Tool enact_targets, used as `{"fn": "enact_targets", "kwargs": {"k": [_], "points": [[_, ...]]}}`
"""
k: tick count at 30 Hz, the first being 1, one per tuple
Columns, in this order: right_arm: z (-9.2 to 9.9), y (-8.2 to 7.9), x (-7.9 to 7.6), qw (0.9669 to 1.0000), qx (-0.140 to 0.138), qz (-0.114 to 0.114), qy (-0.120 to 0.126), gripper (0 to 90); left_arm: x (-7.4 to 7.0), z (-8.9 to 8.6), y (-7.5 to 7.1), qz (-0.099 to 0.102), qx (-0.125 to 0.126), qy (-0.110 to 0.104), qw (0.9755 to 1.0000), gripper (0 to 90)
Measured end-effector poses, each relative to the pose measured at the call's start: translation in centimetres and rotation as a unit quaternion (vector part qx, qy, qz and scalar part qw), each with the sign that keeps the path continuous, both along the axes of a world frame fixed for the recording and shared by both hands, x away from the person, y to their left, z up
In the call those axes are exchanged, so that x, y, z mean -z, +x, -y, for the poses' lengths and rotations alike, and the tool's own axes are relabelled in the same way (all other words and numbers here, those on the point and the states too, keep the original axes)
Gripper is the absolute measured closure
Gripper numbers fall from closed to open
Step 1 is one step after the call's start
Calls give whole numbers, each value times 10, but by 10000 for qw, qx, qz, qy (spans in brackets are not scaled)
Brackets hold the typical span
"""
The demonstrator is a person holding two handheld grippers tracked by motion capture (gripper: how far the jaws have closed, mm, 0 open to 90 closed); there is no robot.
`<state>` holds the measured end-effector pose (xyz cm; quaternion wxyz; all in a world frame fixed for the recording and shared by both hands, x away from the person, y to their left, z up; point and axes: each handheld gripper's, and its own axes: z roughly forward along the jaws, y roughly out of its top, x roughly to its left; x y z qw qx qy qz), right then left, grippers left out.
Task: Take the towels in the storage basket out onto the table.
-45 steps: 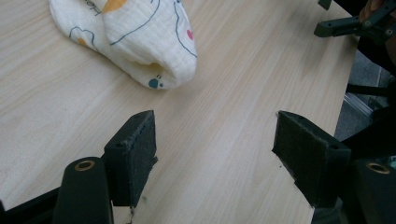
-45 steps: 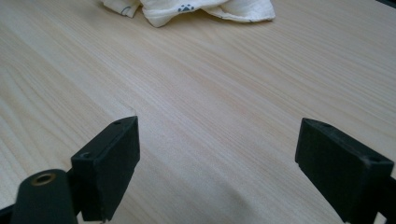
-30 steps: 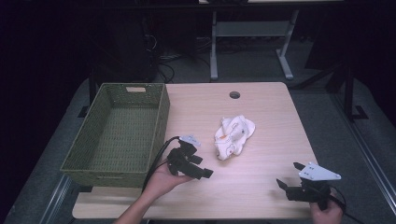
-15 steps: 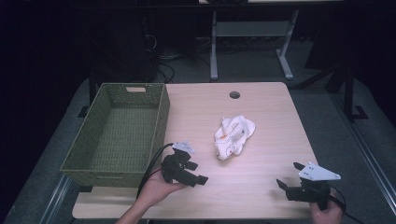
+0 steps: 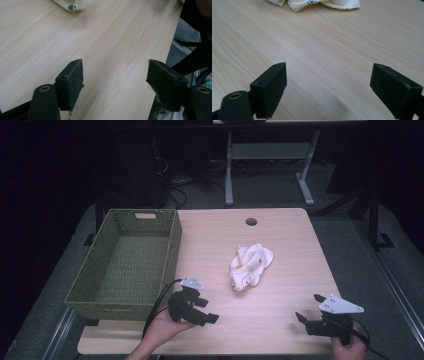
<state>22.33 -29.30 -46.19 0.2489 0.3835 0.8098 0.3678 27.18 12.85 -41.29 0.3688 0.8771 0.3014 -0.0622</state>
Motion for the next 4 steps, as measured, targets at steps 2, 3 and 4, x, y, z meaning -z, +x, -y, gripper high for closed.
{"fn": "enact_targets", "kwargs": {"k": [2,3,4], "points": [[-1,-1,0,10000,7,8,19,135,1,-1,-4,95,17,-74,9999,287],[-1,-1,-1,10000,-9,15,35,135,1,-2,-6,158,56,-44,9998,286],[-1,-1,-1,10000,-27,24,38,135,3,-3,-8,209,57,-63,9997,284]]}}
